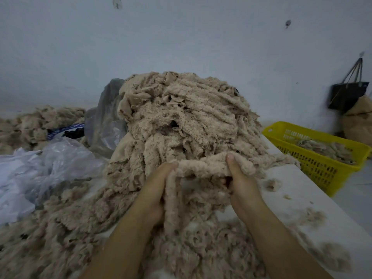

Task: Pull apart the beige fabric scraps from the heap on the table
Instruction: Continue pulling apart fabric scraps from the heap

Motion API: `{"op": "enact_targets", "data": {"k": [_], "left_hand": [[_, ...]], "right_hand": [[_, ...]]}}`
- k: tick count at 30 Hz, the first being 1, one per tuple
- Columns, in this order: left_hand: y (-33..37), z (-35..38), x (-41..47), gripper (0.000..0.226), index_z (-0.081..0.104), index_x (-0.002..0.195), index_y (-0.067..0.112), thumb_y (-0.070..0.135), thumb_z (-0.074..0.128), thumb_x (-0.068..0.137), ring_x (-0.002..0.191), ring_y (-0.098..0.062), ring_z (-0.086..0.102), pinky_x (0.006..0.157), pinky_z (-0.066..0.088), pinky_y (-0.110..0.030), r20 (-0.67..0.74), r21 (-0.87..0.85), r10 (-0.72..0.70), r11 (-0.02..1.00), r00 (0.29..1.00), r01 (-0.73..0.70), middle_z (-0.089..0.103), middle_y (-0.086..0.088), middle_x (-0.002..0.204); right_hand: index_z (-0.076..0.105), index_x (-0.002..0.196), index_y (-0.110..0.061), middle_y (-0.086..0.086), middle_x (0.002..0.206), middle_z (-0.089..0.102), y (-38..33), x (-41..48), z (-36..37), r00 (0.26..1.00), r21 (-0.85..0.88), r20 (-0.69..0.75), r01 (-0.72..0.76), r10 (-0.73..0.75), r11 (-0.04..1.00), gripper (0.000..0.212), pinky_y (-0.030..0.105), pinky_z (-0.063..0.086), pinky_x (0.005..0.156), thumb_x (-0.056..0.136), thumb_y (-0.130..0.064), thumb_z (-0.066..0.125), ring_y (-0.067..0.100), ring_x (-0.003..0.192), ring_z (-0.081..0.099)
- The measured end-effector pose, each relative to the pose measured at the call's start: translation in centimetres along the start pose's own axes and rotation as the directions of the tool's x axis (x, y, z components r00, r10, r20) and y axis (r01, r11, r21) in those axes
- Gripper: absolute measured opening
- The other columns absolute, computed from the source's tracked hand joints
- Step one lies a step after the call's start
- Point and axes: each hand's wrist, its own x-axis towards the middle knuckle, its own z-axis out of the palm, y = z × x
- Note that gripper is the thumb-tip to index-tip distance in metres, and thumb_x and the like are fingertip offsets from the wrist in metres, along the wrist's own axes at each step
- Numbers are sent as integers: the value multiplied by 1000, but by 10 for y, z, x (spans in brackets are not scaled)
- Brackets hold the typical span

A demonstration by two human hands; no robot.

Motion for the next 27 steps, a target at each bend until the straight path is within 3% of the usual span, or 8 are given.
{"op": "enact_targets", "data": {"k": [4,7,11,14,16,19,22,27], "left_hand": [[8,-7,6,24,69,66,15,28,63,85,42,-4,41,39,37,-17,68,-420,19,908,997,11,52,5,57],[8,-15,4,29,50,63,18,27,49,91,49,-3,19,44,21,-16,128,-611,39,790,991,48,31,10,57],[5,-24,4,5,53,81,16,12,54,84,47,-6,34,44,32,-18,132,-768,40,635,990,76,38,8,69],[7,-17,7,18,62,94,8,9,64,76,46,-8,49,44,43,-16,0,-555,53,831,999,-44,59,-1,66],[1,-8,8,23,68,105,4,13,63,83,60,-15,66,52,53,-19,-63,-162,70,984,996,-79,72,-11,80],[-13,5,7,37,69,118,12,36,61,91,96,-18,73,75,57,-28,43,169,32,985,999,-39,75,-10,110],[-18,11,4,50,71,121,13,50,58,90,117,-16,66,93,54,-29,175,98,-9,995,985,-8,70,-5,125],[-14,6,7,36,70,119,6,26,61,91,108,-25,70,76,60,-32,32,-136,-67,988,997,70,71,-16,120]], "right_hand": [[73,90,-20,-6,56,57,0,-1,-1,998,92,46,36,-41,995,43,19,41,45,74,-59,65,8,44,49],[68,91,-23,-4,51,46,-2,-1,-2,999,173,47,3,-11,985,30,26,35,53,88,-51,61,9,43,42],[60,99,-30,-8,54,53,-5,2,-5,999,324,10,-44,43,945,6,25,36,50,97,-35,61,7,42,44],[64,98,-15,-1,69,62,-8,2,-3,1000,444,4,-28,29,896,5,20,49,48,96,-20,63,9,51,62],[67,101,-5,8,87,72,-7,0,0,997,444,76,-4,-33,896,10,23,57,58,96,-12,62,15,71,73],[78,97,-9,8,92,77,2,-7,9,953,214,283,50,-111,976,20,28,59,73,98,-15,59,21,93,74],[78,103,-20,4,106,76,11,-16,17,911,-91,389,185,-136,978,18,36,56,91,97,-23,62,21,105,71],[71,94,-44,-29,95,72,12,-24,22,873,-358,442,382,-206,852,10,5,49,71,93,-36,66,-5,92,69]]}}
